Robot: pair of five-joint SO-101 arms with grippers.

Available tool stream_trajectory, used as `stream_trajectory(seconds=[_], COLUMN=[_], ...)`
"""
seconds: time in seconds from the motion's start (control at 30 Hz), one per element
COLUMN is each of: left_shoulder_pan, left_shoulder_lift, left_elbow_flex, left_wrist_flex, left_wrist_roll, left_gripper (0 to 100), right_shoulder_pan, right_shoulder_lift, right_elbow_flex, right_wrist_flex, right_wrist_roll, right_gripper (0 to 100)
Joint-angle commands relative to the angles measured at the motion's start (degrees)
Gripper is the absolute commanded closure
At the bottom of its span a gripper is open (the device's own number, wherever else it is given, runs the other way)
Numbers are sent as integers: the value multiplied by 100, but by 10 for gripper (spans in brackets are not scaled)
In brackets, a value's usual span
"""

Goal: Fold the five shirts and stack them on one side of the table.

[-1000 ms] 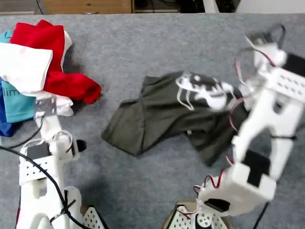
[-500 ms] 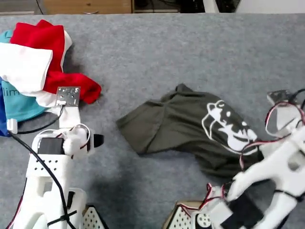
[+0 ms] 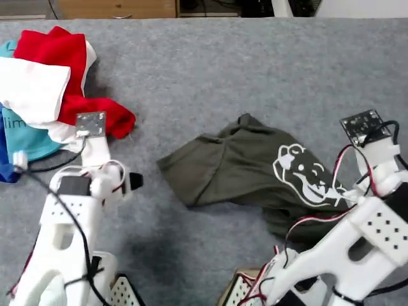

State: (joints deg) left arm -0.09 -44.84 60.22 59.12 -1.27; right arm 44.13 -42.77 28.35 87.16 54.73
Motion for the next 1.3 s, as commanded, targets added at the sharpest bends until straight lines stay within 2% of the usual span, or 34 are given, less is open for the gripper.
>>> stream_trajectory(seconds=[0.0, 0.1, 0.2, 0.37, 0.53, 0.67, 1.0, 1.07, 1.13, 1.27], left_shoulder_pan=[624, 1011, 1020, 1073, 1099, 1116, 1829, 1996, 2119, 2154], left_shoulder_lift=[857, 1868, 2949, 4145, 4514, 4655, 5253, 5437, 5666, 6035], left_elbow_flex=[-756, -1222, -1688, -2549, -3077, -3262, -3613, -3815, -4053, -4659], left_wrist_flex=[-123, -466, -932, -932, -949, -958, -1055, -1055, -1037, -782], left_wrist_roll=[360, 580, 888, 1152, 1152, 1152, 1152, 1152, 1143, 1125], left_gripper=[722, 725, 725, 733, 833, 835, 842, 888, 978, 984], right_shoulder_pan=[-198, -207, -207, -189, -207, -207, -215, -295, -391, -690], right_shoulder_lift=[-180, -101, -22, 31, 13, 22, 4, 13, 31, 31], right_elbow_flex=[22, 92, 259, 620, 1209, 1648, 2105, 2105, 2167, 2290], right_wrist_flex=[-132, -141, -141, -246, -1073, -1556, -1653, -1662, -1741, -1732], right_wrist_roll=[-97, -97, -97, -88, -97, -105, -105, -105, -105, -158], right_gripper=[645, 645, 645, 645, 645, 645, 645, 645, 645, 645])
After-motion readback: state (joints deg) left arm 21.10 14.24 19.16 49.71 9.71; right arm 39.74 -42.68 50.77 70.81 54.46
